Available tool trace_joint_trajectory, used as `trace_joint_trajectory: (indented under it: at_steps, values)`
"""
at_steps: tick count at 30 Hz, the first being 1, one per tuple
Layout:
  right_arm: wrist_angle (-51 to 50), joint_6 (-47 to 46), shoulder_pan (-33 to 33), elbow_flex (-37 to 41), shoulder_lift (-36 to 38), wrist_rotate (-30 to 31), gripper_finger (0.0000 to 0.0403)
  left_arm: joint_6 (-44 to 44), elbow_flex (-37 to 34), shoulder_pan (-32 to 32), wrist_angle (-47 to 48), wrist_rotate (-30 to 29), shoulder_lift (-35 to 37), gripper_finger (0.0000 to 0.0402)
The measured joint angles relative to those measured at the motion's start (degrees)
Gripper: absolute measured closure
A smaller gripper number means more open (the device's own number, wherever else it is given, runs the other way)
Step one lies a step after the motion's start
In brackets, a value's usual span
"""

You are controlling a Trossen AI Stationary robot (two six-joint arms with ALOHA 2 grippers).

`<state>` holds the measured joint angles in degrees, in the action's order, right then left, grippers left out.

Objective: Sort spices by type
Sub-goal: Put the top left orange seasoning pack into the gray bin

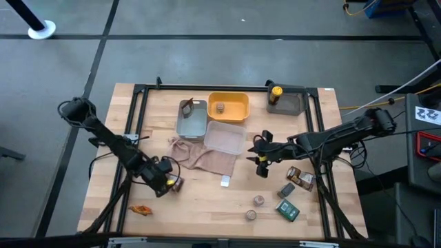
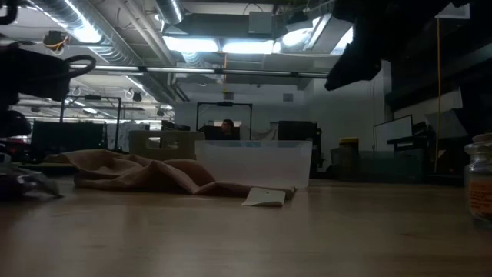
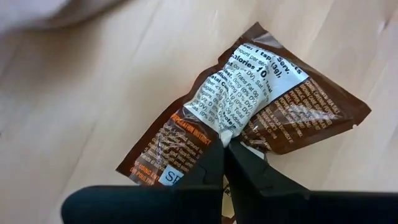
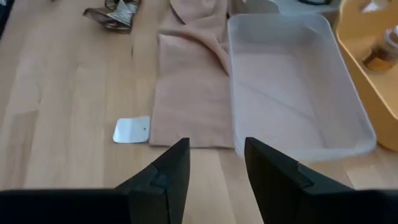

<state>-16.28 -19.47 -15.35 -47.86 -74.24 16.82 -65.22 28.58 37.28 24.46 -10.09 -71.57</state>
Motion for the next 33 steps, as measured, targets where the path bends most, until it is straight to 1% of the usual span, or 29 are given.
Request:
trace_joint_trajectory:
  at_steps: [4, 10, 15, 22, 30, 33]
  values:
    - [6.1, 4.1, 0.0, 0.0, -2.6, -2.3, 0.0249, 2.8, 0.0, -2.2, -2.6, -0.1, 0.0, 0.0401]
    - [16.9, 9.4, 0.0, 0.0, -8.5, -5.9, 0.0249, 6.1, 0.0, -5.7, -6.1, 0.0, 0.1, 0.0401]
    - [25.5, 15.6, 0.0, 0.0, -13.4, -7.4, 0.0249, 8.2, 0.1, -8.1, -11.1, 0.1, 0.1, 0.0401]
    - [37.4, 26.3, 0.0, 0.1, -18.7, -12.1, 0.0249, 8.2, 0.2, -10.8, -17.1, 0.2, 0.2, 0.0401]
    - [47.0, 35.8, 0.0, 0.0, -22.5, -12.4, 0.0249, 8.2, 0.2, -13.5, -26.8, 0.7, 0.3, 0.0401]
    - [49.9, 39.2, 0.0, 0.0, -23.5, -13.6, 0.0249, 8.2, 0.3, -14.8, -29.2, 0.7, 0.3, 0.0401]
